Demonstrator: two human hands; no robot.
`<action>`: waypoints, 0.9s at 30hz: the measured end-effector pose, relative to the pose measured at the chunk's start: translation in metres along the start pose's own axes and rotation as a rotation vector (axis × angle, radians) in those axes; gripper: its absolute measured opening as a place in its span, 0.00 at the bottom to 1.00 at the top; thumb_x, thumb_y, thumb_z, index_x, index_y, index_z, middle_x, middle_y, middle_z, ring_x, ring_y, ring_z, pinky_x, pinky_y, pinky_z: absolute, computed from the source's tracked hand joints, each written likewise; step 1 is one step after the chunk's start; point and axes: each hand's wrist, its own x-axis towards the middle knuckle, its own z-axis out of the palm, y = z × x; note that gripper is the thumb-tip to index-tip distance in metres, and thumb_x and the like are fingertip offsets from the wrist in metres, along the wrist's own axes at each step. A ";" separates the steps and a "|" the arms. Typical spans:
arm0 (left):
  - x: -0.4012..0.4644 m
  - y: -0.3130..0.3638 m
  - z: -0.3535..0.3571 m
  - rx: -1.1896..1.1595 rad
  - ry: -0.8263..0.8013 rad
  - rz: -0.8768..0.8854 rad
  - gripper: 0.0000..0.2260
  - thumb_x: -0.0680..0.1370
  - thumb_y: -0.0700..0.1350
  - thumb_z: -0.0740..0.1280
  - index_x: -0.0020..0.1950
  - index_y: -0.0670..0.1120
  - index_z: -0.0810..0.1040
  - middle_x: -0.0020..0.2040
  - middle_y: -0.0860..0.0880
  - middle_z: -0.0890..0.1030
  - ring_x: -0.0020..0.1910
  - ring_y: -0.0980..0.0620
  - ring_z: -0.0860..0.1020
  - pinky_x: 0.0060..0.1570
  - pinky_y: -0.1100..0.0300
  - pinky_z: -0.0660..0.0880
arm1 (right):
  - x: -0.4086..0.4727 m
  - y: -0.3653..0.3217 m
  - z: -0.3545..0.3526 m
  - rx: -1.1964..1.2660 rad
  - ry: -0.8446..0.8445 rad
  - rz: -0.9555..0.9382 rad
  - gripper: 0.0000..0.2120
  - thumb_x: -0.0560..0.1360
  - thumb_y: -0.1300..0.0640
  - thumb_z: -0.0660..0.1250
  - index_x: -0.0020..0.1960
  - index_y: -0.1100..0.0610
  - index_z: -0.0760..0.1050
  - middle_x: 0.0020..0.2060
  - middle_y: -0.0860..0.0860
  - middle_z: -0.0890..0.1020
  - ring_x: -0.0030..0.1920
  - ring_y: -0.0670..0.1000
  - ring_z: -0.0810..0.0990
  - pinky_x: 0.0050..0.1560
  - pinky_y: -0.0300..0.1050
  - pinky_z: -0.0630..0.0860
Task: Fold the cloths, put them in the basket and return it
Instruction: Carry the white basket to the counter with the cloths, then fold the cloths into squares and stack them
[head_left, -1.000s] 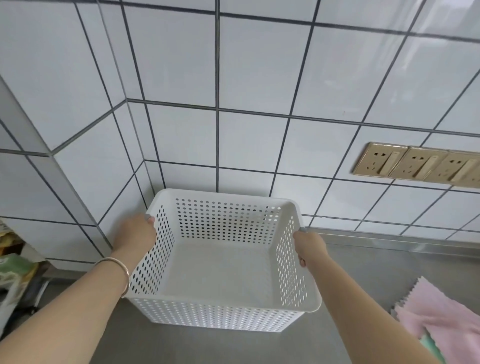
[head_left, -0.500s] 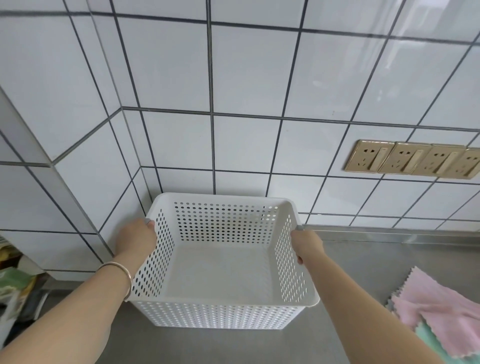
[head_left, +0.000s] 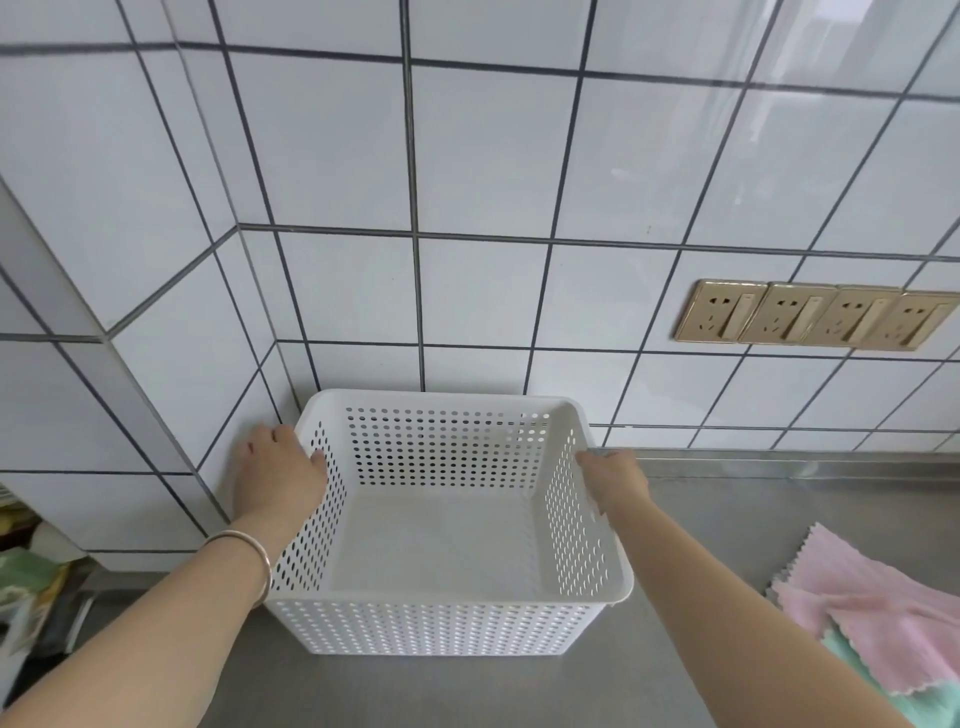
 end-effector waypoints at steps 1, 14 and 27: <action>-0.004 0.005 -0.006 0.050 0.025 0.041 0.21 0.77 0.50 0.61 0.64 0.37 0.69 0.61 0.38 0.71 0.59 0.39 0.68 0.56 0.48 0.70 | -0.004 0.000 -0.004 0.006 0.050 -0.030 0.22 0.71 0.50 0.61 0.61 0.60 0.67 0.54 0.57 0.76 0.50 0.58 0.78 0.50 0.49 0.76; -0.148 0.235 -0.029 -0.382 0.061 1.043 0.11 0.73 0.44 0.67 0.54 0.45 0.79 0.52 0.46 0.78 0.55 0.42 0.73 0.52 0.49 0.74 | -0.085 0.106 -0.086 -0.060 0.349 -0.398 0.13 0.74 0.56 0.62 0.58 0.55 0.71 0.47 0.47 0.73 0.52 0.50 0.73 0.48 0.43 0.67; -0.326 0.381 0.108 -0.252 -0.462 1.192 0.11 0.76 0.43 0.61 0.56 0.49 0.79 0.59 0.51 0.77 0.59 0.48 0.72 0.54 0.58 0.69 | -0.035 0.324 -0.219 -0.335 0.312 -0.042 0.16 0.76 0.57 0.58 0.64 0.53 0.69 0.61 0.50 0.72 0.62 0.52 0.68 0.57 0.45 0.69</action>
